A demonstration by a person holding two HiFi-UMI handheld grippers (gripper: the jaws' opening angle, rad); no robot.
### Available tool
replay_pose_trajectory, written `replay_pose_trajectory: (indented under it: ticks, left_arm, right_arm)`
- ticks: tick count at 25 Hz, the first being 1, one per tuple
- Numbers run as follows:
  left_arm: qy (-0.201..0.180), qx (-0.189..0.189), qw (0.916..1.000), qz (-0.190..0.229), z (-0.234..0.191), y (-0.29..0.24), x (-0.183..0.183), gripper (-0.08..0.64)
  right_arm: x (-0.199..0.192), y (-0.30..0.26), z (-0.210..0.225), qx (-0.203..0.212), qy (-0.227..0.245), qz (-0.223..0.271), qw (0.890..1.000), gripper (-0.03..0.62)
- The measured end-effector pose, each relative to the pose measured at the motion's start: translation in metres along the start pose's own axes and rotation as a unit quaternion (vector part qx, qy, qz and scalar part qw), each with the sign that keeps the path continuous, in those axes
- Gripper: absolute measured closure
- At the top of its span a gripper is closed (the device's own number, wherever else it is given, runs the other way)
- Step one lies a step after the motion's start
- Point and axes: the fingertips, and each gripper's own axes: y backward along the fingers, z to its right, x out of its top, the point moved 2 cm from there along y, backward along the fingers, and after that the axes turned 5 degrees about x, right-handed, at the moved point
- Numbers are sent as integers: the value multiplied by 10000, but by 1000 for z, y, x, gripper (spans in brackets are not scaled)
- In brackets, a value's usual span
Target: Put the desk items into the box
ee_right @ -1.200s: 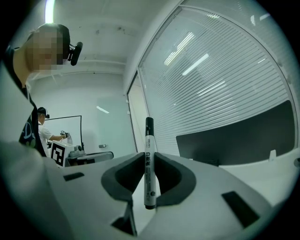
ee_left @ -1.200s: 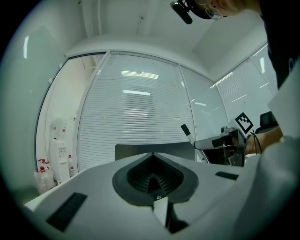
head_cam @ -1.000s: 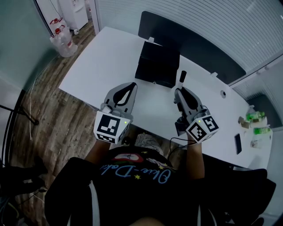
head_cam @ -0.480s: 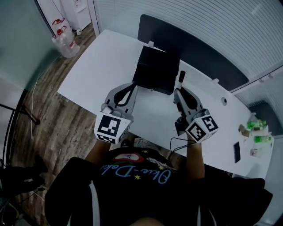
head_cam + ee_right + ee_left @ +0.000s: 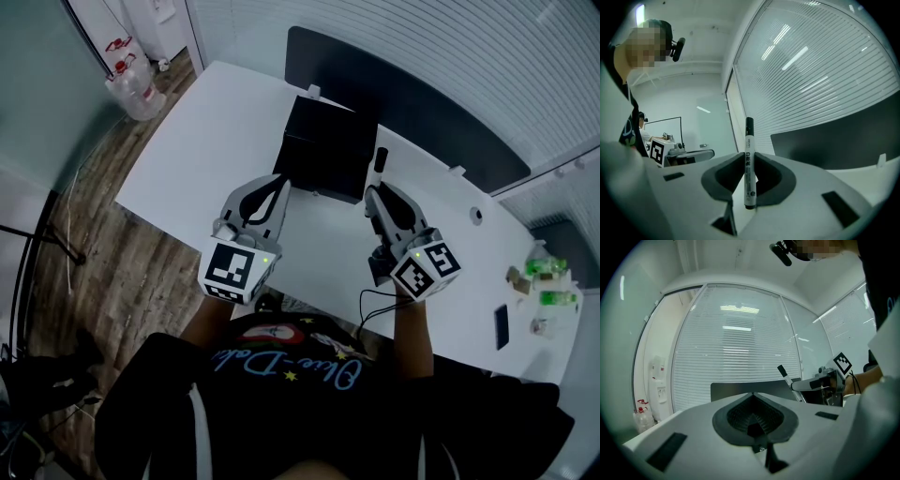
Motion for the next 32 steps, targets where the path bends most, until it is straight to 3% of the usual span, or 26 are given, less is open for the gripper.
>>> replay_pose_trajectory:
  ticks: [32]
  left_arm:
    - [-26,183,9997,-144,-5,-46,-3,552]
  right_arm:
    - [-3,-29,41,305,-178,-109,9993,520]
